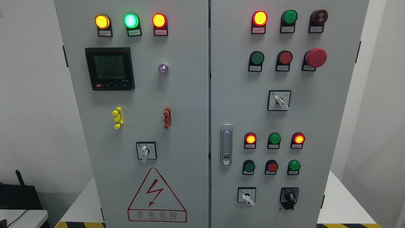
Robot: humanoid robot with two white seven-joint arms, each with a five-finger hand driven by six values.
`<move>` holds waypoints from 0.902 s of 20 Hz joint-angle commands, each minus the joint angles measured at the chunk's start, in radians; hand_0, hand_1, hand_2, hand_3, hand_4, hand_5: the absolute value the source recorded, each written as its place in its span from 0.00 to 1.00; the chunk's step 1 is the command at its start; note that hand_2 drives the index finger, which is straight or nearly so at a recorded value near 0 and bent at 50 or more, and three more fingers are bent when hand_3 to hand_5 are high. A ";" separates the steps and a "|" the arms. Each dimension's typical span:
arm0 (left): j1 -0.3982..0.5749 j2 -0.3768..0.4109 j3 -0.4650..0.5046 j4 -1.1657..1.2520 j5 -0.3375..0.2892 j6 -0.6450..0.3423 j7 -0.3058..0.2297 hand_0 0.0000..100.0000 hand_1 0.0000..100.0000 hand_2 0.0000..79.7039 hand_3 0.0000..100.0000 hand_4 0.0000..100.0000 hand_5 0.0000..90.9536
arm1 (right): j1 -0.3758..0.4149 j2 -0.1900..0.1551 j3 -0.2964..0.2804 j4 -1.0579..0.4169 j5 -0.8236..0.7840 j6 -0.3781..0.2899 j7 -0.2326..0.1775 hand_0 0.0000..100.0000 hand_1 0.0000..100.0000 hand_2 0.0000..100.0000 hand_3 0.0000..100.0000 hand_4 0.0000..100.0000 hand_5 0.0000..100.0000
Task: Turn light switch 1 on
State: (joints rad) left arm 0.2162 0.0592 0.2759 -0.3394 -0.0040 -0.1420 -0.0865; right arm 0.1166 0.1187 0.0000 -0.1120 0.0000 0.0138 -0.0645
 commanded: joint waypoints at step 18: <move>0.077 0.034 0.666 -1.126 0.082 -0.212 -0.354 0.33 0.22 0.43 0.57 0.65 0.42 | 0.000 0.001 0.017 0.000 -0.025 0.000 0.000 0.12 0.39 0.00 0.00 0.00 0.00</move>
State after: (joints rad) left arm 0.3041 0.0852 0.7461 -1.0598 -0.0151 -0.3427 -0.3775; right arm 0.1166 0.1190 0.0000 -0.1120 0.0000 0.0138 -0.0646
